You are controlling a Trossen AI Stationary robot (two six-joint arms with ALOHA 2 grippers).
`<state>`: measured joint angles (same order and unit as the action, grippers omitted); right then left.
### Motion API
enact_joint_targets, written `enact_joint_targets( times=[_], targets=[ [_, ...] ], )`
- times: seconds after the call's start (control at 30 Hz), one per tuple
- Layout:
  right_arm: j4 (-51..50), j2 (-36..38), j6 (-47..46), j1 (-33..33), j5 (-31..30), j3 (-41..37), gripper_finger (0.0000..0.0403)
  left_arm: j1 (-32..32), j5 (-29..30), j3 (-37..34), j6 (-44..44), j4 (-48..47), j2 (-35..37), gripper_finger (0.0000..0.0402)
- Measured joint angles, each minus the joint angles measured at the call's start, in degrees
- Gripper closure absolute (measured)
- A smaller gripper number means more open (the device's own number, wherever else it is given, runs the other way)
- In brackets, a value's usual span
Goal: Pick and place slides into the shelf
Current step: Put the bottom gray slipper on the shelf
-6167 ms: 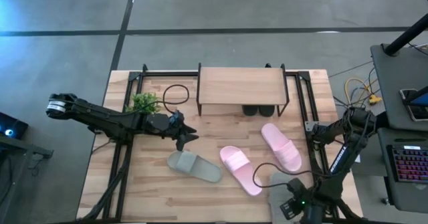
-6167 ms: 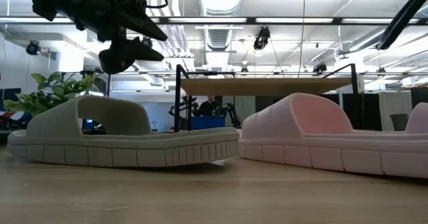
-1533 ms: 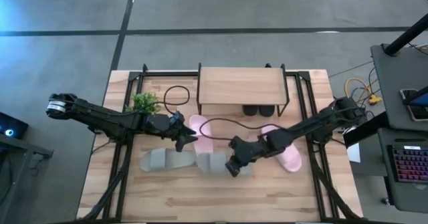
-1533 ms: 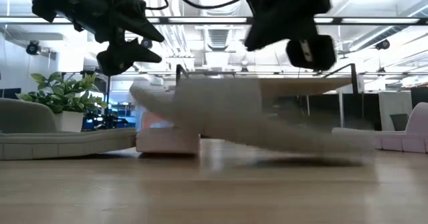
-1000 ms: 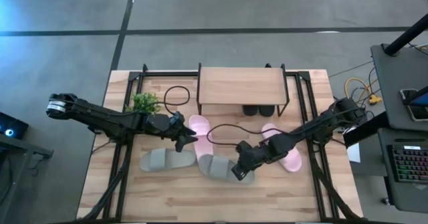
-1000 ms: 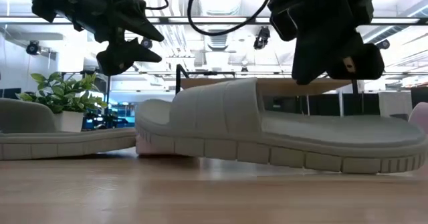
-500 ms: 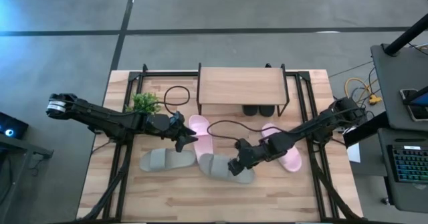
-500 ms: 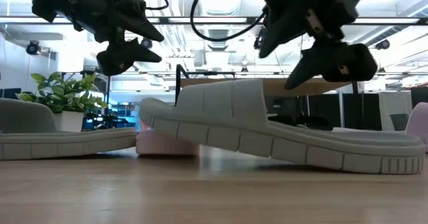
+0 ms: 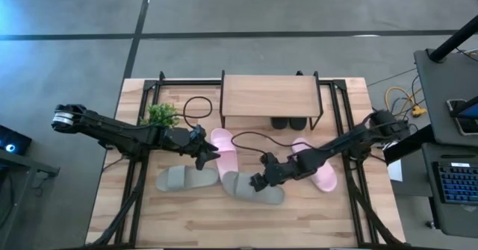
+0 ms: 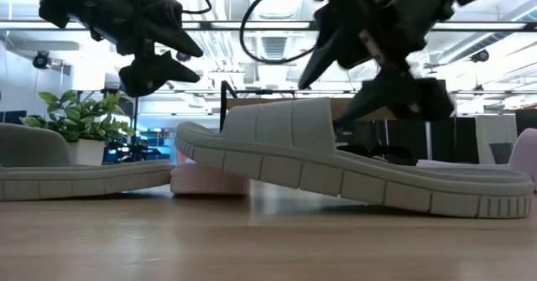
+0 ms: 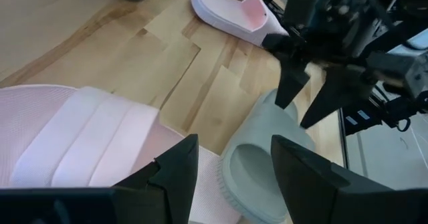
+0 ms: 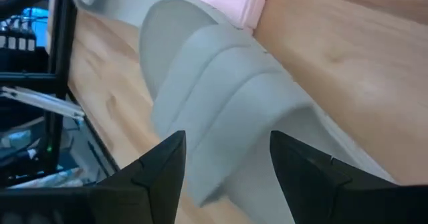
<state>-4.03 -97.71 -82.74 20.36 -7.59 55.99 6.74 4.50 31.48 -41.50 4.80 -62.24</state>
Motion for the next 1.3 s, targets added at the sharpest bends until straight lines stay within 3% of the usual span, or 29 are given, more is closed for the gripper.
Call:
enact_joint_targets(
  times=[0.47,0.97,1.1,1.3],
  targets=[
    [0.6,-4.3,0.6,-0.9,0.0,2.3,0.0204,0.0,0.0,0.0,0.0,-1.1,0.0,0.0228],
    [3.4,-4.5,4.0,-2.4,-0.2,2.9,0.0381,0.0,0.4,0.0,0.4,-1.2,0.0,0.0228],
    [3.4,-2.5,5.7,-2.4,-1.9,3.7,0.0389,0.0,0.4,0.0,0.4,-1.2,0.0,0.0228],
    [1.9,4.2,4.5,-2.4,-12.0,3.9,0.0389,0.0,0.4,0.0,0.4,-1.4,0.0,0.0228]
  ],
)
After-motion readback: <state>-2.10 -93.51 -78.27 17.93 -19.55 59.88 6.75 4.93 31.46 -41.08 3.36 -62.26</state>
